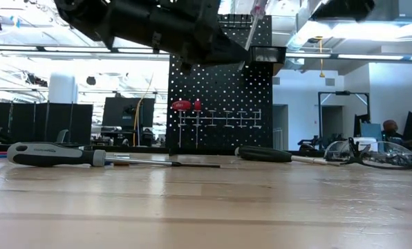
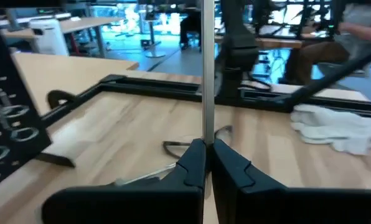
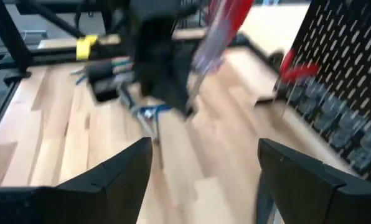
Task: Hang tools onto peg board
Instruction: Hang the red screwdriver on the pegboard
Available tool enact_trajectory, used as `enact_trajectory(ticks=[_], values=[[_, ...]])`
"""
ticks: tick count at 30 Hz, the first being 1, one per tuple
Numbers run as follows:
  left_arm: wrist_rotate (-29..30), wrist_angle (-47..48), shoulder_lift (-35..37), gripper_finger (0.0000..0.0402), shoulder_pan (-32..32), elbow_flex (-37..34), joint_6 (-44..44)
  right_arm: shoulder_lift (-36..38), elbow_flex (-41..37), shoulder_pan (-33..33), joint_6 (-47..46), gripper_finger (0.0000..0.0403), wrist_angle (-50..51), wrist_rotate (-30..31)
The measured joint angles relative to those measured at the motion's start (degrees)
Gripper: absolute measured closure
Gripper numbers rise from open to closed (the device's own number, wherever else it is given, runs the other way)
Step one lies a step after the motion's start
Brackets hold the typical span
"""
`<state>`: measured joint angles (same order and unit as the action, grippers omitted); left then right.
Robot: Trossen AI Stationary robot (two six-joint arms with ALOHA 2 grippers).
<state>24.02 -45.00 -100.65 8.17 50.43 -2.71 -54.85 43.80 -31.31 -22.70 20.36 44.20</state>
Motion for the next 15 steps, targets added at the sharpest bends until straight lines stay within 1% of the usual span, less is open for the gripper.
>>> enact_trajectory(ticks=[3, 6, 10, 13, 15], values=[[-0.08, 1.10, 0.86, 0.0401, -2.69, 0.98, 0.66, -2.01, -3.83, -2.36, -6.53, 0.0102, -0.68, 0.05], [0.06, 1.20, 3.47, 0.0401, -5.72, 2.46, 2.39, -5.20, -7.43, -4.24, -11.07, 0.0102, -4.02, 1.44], [0.01, 5.11, 8.76, 0.0401, -10.51, 5.94, 3.55, -10.18, -9.88, -5.07, -12.47, 0.0102, -9.16, 4.96], [0.10, 10.81, 11.40, 0.0401, -14.26, 10.49, 5.16, -12.90, -9.95, -4.67, -12.06, 0.0102, -11.71, 5.43], [0.04, 14.55, 11.72, 0.0401, -16.60, 14.43, 5.66, -13.79, -9.95, -4.11, -10.83, 0.0102, -13.27, 5.43]])
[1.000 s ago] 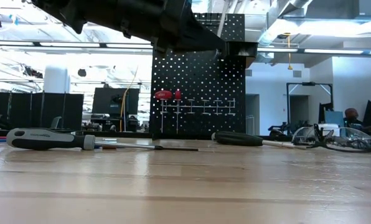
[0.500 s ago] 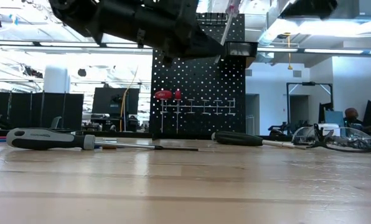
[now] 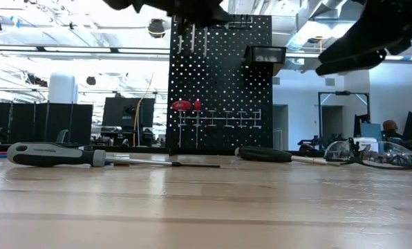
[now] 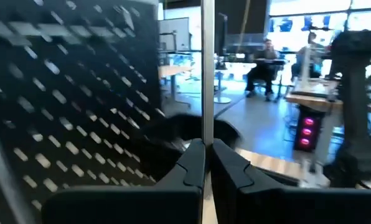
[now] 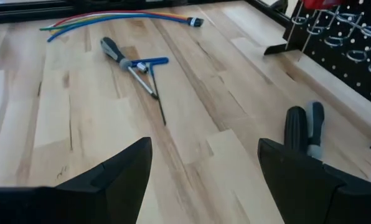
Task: Hang tools onto peg board
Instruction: Hang the red screwdriver on the pegboard
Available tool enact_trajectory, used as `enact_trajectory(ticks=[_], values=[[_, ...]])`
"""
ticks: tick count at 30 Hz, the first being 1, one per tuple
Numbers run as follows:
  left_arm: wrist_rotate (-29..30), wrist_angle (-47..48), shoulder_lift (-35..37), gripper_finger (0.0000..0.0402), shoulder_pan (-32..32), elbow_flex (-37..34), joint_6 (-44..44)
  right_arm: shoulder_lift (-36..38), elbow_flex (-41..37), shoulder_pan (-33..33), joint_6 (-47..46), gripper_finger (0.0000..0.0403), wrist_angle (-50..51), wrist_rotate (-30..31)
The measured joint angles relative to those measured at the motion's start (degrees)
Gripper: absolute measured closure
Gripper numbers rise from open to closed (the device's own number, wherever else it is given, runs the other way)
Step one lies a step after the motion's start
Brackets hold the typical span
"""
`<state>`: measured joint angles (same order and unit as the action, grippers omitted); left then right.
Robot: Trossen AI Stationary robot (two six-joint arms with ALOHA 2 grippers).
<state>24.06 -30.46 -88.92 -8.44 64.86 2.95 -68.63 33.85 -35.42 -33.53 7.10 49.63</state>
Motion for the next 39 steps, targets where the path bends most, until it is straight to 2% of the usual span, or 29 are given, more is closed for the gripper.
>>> enact_trajectory(ticks=[4, 8, 18, 24, 31, 39], values=[[-1.34, 6.40, -0.74, 0.0401, -4.26, 7.23, -0.24, 0.10, 0.02, 0.87, 0.39, 0.0102, -0.86, 0.00], [-1.29, 7.38, -1.12, 0.0401, -7.27, 10.30, -0.54, 0.15, 0.02, 0.97, 0.41, 0.0102, -0.84, -0.04], [-2.47, 8.50, -1.22, 0.0401, -12.56, 10.56, -4.66, 0.19, 0.02, 0.92, 0.58, 0.0102, -0.90, -0.20], [-3.76, 9.19, -1.22, 0.0401, -13.39, 10.56, -4.78, 0.19, 0.02, 0.97, 0.58, 0.0102, -0.94, -0.22], [-2.65, 8.84, -4.86, 0.0401, -13.84, 10.49, -6.66, 0.19, 0.02, 0.97, 0.63, 0.0102, -1.66, -0.24], [-1.56, 8.84, -4.98, 0.0401, -14.13, 10.49, -7.11, 0.19, 0.02, 0.88, 1.01, 0.0101, -1.71, -0.27]])
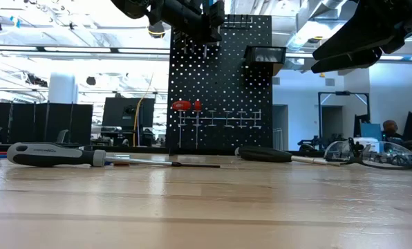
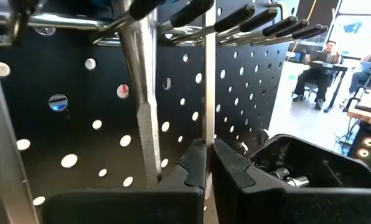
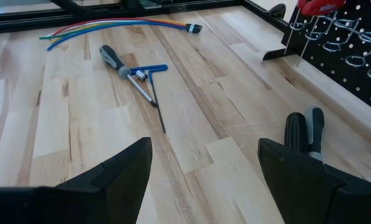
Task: Hang tools onto peg board
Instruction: Hang the red screwdriver on the pegboard
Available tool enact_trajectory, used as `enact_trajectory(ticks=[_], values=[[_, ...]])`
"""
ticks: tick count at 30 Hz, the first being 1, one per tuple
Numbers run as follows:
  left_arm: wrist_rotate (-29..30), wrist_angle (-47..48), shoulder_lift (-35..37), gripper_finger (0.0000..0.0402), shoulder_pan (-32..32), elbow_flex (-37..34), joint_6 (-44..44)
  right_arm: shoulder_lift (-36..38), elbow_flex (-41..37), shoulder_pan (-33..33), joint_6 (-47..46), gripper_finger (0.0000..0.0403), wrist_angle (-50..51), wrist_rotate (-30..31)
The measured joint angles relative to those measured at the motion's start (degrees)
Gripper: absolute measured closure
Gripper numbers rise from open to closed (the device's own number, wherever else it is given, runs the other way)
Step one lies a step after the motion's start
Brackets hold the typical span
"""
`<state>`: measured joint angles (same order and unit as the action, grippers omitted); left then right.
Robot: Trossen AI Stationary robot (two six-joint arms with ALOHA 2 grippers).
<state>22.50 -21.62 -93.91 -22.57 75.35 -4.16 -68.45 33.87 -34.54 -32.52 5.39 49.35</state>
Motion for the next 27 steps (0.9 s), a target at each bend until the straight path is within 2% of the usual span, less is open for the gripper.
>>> enact_trajectory(ticks=[15, 27], values=[[0.41, 0.30, 0.07, 0.0400, 0.00, -2.38, -1.14, 0.00, 0.00, -0.31, 0.01, 0.0101, -0.07, -0.03], [0.94, 2.50, 0.04, 0.0344, 0.06, -2.60, -3.69, 0.00, 0.00, -0.31, 0.03, 0.0101, -0.07, -0.03]])
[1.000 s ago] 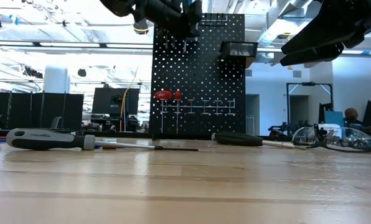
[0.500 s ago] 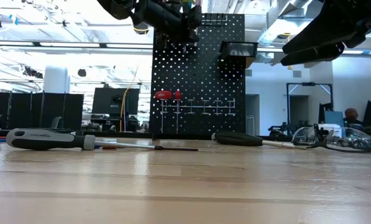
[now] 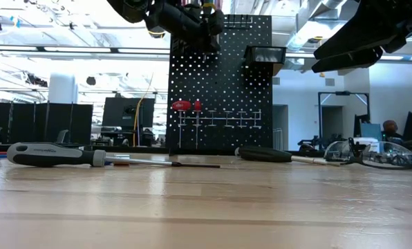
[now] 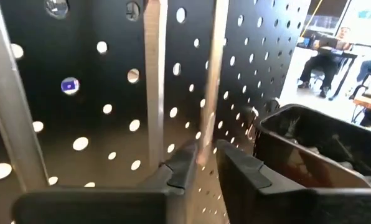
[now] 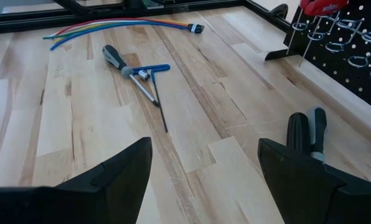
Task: Hang tools onto peg board
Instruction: Hang the red screwdriver on the pegboard, then hang the safety glasses on the pegboard
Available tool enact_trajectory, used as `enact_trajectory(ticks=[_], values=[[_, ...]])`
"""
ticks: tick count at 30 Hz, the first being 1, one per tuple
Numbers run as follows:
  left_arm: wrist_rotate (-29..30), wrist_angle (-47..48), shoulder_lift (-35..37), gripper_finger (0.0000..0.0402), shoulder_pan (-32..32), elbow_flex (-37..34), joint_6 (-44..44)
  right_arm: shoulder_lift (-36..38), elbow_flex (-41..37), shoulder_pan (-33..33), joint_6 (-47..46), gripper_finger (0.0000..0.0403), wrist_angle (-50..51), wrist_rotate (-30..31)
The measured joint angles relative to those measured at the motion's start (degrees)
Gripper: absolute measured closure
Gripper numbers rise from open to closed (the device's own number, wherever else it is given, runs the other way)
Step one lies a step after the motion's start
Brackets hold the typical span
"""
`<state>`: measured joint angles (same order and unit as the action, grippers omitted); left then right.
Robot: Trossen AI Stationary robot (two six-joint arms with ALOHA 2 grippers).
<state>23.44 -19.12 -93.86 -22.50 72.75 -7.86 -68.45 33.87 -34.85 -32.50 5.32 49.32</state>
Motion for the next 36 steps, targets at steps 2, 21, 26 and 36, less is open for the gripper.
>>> enact_trajectory(ticks=[2, 21, 26, 36], values=[[-0.01, 0.77, 0.00, 0.0327, 0.00, 0.00, -0.27, 0.00, 0.00, 0.00, 0.01, 0.0101, 0.00, 0.00], [1.81, 8.49, 4.33, 0.0250, 6.17, 0.04, 4.74, -0.02, 0.02, -0.04, -0.02, 0.0102, 0.02, 0.00], [4.29, 10.01, 4.35, 0.0251, 9.13, 0.04, 7.21, -0.01, 0.02, -0.04, -0.02, 0.0102, 0.04, 0.00], [6.87, 17.57, 4.35, 0.0251, 16.22, -0.11, 12.78, -0.21, 0.02, -1.05, -0.02, 0.0102, 0.42, -0.54]])
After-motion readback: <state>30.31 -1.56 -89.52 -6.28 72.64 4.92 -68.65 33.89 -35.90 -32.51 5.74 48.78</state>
